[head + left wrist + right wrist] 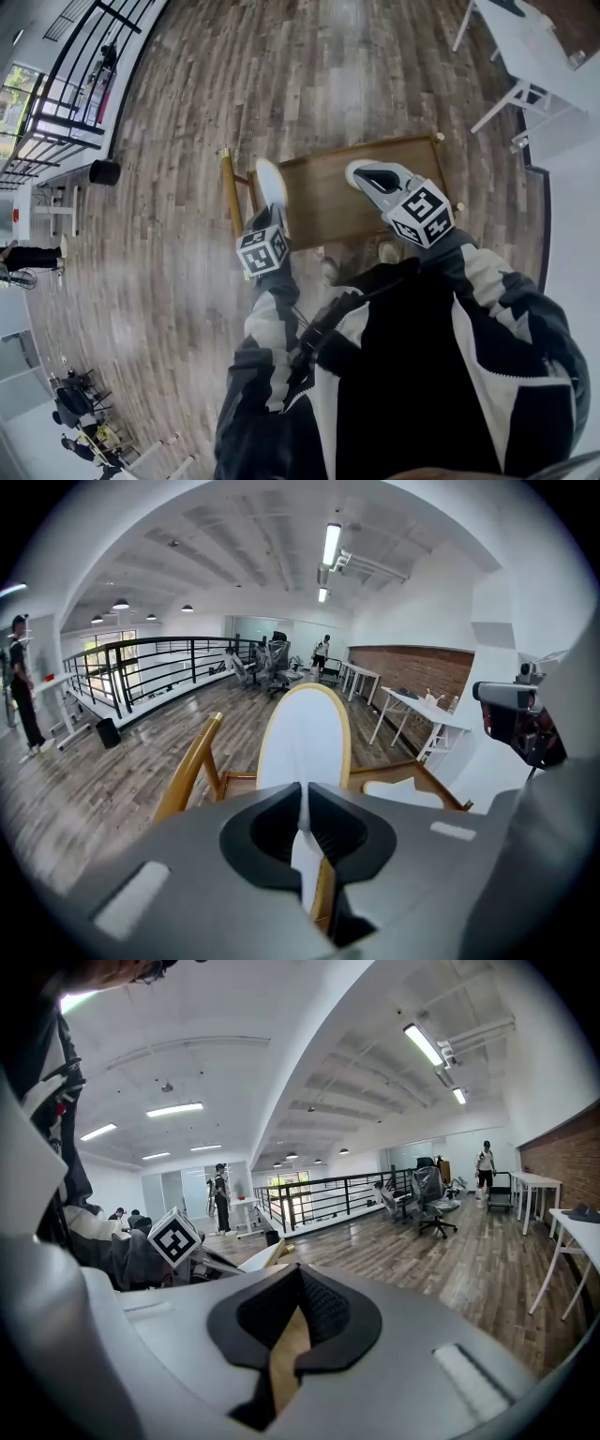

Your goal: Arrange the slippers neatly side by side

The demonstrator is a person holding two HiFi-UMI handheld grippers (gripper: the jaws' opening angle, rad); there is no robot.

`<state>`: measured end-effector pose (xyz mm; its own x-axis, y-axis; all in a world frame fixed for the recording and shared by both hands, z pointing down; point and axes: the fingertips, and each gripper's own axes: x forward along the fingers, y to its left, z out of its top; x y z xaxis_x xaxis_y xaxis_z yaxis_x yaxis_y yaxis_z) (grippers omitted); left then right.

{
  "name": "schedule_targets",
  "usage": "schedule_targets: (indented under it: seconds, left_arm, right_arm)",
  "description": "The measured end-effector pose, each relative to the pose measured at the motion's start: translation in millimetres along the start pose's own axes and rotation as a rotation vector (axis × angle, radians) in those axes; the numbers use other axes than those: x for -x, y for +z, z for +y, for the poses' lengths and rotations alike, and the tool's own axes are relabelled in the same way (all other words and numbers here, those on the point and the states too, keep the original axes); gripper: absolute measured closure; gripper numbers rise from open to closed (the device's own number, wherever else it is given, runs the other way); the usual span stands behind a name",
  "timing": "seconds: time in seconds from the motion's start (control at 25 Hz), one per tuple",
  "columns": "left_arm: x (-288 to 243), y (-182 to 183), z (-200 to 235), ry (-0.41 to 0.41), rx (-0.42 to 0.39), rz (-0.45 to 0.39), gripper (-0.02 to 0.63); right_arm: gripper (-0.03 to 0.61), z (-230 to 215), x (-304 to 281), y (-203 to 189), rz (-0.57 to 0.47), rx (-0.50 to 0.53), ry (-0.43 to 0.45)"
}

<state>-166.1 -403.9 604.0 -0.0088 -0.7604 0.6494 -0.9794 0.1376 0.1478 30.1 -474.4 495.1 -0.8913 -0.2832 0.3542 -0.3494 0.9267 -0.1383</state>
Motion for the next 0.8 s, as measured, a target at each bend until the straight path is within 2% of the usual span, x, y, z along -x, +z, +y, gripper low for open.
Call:
schedule_targets:
  seconds: [0.16, 0.4, 0.8]
  left_arm:
    - [-2.1, -8.9, 8.9, 0.026, 0.025, 0.005, 0.581]
    - [-14.2, -31.2, 25.4, 0.064, 0.029, 0.057, 0.581]
    - [-38.2, -50.7, 45.6, 0.087, 0.064, 0.108, 0.580]
  right_arm:
    - [0.574, -2.0, -0.7, -2.4, 0.004, -0.004, -0.002]
    - [0.574, -4.5, -0.2, -3.2, 0.007, -0.003, -0.014]
    - [0.574, -16.8, 7.8, -6.1, 0.017, -0.004, -0.067]
